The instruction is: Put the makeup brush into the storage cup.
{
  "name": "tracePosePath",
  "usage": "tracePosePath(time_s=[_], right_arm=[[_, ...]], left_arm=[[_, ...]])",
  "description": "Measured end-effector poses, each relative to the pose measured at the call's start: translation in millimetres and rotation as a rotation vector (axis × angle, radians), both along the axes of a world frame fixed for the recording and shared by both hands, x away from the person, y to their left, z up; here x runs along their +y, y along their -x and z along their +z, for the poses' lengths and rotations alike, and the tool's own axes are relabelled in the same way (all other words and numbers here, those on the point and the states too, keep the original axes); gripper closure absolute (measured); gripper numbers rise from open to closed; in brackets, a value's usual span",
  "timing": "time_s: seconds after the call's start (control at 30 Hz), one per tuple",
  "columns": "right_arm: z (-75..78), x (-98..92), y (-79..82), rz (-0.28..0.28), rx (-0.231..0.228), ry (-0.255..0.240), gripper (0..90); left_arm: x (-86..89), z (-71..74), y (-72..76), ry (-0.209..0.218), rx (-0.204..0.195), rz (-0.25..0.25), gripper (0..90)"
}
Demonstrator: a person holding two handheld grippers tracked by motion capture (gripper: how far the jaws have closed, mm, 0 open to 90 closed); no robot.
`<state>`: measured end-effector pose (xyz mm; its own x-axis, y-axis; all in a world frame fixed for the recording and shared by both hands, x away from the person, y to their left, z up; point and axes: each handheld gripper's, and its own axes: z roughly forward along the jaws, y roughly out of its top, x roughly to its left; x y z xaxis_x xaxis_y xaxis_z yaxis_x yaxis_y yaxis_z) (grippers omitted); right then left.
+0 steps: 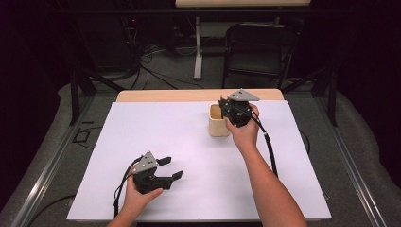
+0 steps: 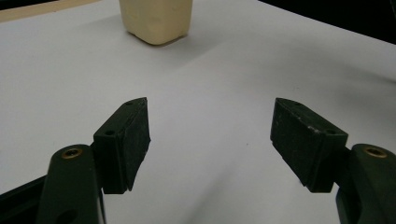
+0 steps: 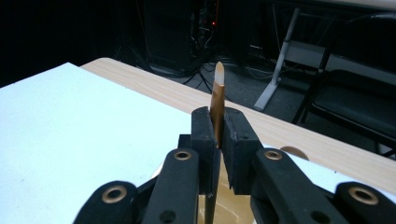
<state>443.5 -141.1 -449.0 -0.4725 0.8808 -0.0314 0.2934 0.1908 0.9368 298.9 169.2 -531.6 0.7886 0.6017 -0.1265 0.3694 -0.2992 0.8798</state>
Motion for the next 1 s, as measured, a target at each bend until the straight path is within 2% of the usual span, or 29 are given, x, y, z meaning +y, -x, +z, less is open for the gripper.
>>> tracePosePath(time_s=[0.3,0.53,0.57,0.77,1.0], right_arm=[[-12.8,-0.4,0.4,-0.008,0.021,0.008,83.3],[-14.2,-0.8,0.1,-0.008,0.024,0.010,83.3],[-19.1,-1.2,-1.1,-0.013,0.032,0.018,83.3],[-22.3,2.8,-1.2,-0.005,0.040,0.047,83.3],[-23.7,2.7,-2.2,-0.007,0.046,0.053,83.3]], left_arm=[[-0.3,-0.2,-0.2,-0.004,-0.001,-0.001,28.6],[0.0,-0.2,-0.3,-0.004,0.000,0.000,28.6],[0.0,-0.2,-0.2,-0.002,0.001,0.001,28.6],[0.1,-0.1,-0.1,-0.002,0.000,0.001,28.6],[0.1,-0.1,-0.1,-0.003,0.000,0.001,28.6]])
